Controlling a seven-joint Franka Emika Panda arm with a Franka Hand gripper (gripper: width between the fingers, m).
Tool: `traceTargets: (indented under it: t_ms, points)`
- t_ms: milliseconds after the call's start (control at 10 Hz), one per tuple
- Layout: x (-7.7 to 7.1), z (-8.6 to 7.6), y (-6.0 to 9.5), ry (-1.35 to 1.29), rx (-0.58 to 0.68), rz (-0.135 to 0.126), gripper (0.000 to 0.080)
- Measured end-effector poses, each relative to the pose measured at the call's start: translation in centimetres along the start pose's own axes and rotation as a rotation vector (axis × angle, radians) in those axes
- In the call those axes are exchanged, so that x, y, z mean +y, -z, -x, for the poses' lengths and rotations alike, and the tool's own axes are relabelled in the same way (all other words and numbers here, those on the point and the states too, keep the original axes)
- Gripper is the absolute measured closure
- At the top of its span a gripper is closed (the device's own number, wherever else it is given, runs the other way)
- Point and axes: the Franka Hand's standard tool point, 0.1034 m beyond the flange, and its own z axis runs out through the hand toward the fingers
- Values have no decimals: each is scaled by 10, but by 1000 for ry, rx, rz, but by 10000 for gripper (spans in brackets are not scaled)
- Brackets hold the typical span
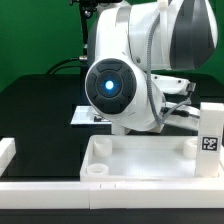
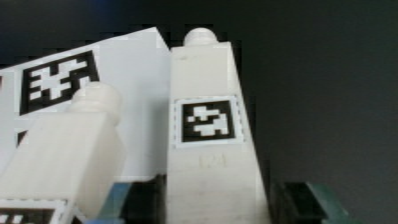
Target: Assemble desk
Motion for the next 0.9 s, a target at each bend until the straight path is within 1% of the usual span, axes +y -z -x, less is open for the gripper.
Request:
traceTargets:
  t_ms: [100,200,500,600,700,800,900]
  points:
    - [0,1,2,2,0,1,522]
    - [-2,11,14,12,-6,1,522]
    - [-2,52,76,52,-12,-23,522]
    - [-3,55,84,59,-1,-27,521]
    - [-3,50,78,55,1,-27,521]
    - [-3,49,77,54,4,-27,521]
    - [-4,48,80,57,20,-27,521]
